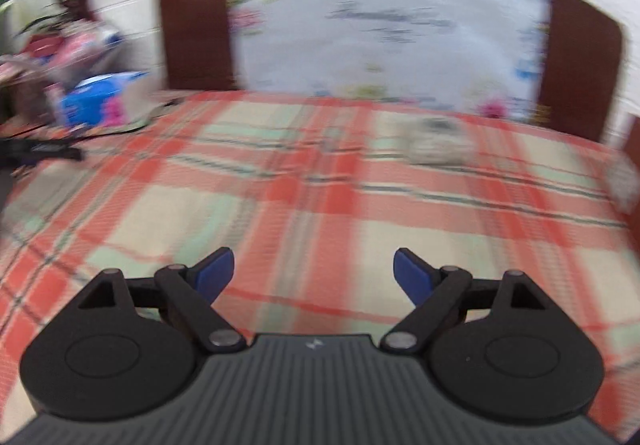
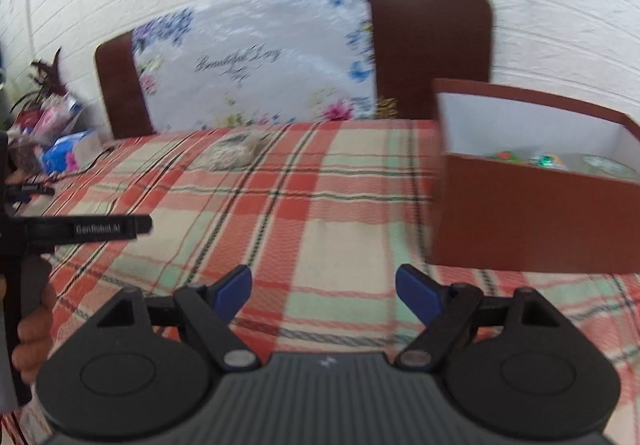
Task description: Organize objects
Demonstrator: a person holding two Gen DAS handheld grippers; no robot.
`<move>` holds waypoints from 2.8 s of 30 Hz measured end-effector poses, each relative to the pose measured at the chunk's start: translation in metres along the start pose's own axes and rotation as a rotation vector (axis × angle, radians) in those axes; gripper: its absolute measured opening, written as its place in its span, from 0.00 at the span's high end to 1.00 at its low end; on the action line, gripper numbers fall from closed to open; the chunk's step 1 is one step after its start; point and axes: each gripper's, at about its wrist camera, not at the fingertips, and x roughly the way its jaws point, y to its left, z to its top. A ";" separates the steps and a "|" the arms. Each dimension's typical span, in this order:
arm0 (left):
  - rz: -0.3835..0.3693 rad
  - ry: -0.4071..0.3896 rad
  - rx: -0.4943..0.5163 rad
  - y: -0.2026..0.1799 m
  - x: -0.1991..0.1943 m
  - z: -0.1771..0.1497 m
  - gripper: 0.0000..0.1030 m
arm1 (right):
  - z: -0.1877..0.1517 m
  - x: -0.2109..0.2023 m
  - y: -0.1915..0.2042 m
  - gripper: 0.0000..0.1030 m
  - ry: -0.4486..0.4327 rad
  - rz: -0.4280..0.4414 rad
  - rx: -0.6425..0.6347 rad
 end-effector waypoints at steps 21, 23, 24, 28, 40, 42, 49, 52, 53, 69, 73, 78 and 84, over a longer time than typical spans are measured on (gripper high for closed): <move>-0.055 -0.109 -0.149 0.029 0.013 -0.010 0.12 | 0.108 0.228 0.100 0.50 0.001 0.020 -0.132; -0.058 -0.109 -0.147 0.028 0.013 -0.010 0.12 | 0.098 0.216 0.097 0.53 -0.001 0.042 -0.157; -0.061 -0.109 -0.148 0.028 0.013 -0.010 0.12 | 0.090 0.207 0.095 0.53 -0.004 0.052 -0.175; -0.078 -0.106 -0.157 0.031 0.013 -0.010 0.12 | 0.051 0.152 0.070 0.53 0.014 0.103 -0.209; -0.353 0.081 -0.115 -0.002 0.000 -0.004 0.10 | -0.068 -0.038 -0.069 0.36 0.034 -0.080 -0.173; -0.545 0.154 -0.144 -0.029 -0.019 -0.006 0.10 | -0.078 -0.050 -0.086 0.36 0.032 -0.086 -0.107; -0.780 0.168 0.248 -0.160 -0.090 -0.027 0.09 | -0.074 -0.058 -0.093 0.28 -0.025 -0.005 -0.114; -0.797 0.230 0.267 -0.175 -0.085 -0.032 0.09 | -0.076 -0.055 -0.087 0.27 -0.008 0.025 -0.137; -0.808 0.272 0.251 -0.177 -0.078 -0.033 0.11 | -0.076 -0.051 -0.086 0.28 0.002 0.029 -0.144; -0.929 0.096 0.275 -0.221 -0.126 0.043 0.53 | -0.016 -0.080 -0.111 0.54 -0.306 -0.047 -0.114; -0.898 0.042 0.269 -0.257 -0.106 0.064 0.50 | 0.017 -0.057 -0.130 0.52 -0.328 -0.097 -0.077; -0.676 0.055 0.234 -0.288 -0.076 0.070 0.33 | 0.041 -0.001 -0.143 0.32 -0.273 -0.257 -0.067; -0.602 0.004 0.273 -0.286 -0.089 0.063 0.28 | 0.019 -0.023 -0.160 0.29 -0.297 -0.206 0.054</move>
